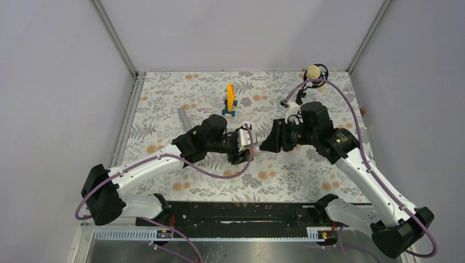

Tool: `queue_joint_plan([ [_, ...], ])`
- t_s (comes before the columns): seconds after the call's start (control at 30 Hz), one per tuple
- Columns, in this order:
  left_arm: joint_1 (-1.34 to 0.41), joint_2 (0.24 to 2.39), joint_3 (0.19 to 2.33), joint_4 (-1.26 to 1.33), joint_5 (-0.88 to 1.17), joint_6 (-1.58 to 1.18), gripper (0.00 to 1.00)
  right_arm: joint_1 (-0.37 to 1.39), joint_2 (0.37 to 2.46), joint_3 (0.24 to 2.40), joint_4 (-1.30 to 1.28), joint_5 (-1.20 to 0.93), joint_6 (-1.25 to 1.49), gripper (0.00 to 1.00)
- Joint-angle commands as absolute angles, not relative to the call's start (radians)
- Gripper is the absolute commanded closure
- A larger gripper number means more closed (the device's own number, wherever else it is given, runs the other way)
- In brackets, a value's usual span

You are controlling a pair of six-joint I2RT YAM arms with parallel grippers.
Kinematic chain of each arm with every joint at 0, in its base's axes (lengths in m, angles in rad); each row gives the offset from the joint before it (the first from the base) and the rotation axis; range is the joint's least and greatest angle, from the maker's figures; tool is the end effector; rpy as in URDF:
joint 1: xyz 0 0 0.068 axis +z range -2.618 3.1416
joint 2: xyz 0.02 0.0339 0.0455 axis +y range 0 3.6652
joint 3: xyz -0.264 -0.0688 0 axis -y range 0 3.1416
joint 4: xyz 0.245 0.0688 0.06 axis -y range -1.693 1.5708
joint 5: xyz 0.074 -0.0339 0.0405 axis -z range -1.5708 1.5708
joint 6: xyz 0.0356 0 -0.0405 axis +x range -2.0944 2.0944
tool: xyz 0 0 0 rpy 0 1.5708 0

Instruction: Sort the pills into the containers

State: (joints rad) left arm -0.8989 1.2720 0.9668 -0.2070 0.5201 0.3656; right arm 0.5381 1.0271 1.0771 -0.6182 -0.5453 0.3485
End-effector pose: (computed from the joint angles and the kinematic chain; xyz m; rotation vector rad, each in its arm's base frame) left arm 0.1638 -0.2344 0.2980 1.5035 1.4997 -0.8620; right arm 0.1736 0.1251 0.3554 -0.5496 2.1811 1.0842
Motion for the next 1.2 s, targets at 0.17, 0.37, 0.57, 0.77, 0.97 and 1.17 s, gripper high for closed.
queue_joint_plan([
  [0.17, -0.931, 1.227, 0.906, 0.208, 0.409, 0.246, 1.00, 0.586, 0.977, 0.985, -0.471, -0.288, 0.758, 0.61],
  [0.37, -0.939, 1.216, 0.861, 0.235, 0.472, 0.260, 1.00, 0.586, 1.037, 1.026, -0.515, -0.333, 0.684, 0.58],
  [0.57, -0.947, 1.205, 0.836, 0.245, 0.464, 0.298, 1.00, 0.587, 1.065, 1.020, -0.481, -0.406, 0.723, 0.58],
  [0.77, -0.961, 1.216, 0.819, 0.279, 0.386, 0.348, 1.00, 0.587, 1.093, 0.994, -0.455, -0.357, 0.862, 0.58],
  [0.97, -0.962, 1.220, 0.818, 0.302, 0.366, 0.323, 1.00, 0.587, 1.117, 0.995, -0.468, -0.335, 0.925, 0.58],
  [1.17, -0.963, 1.215, 0.770, 0.319, 0.346, 0.296, 1.00, 0.587, 1.132, 1.029, -0.484, -0.305, 0.929, 0.57],
])
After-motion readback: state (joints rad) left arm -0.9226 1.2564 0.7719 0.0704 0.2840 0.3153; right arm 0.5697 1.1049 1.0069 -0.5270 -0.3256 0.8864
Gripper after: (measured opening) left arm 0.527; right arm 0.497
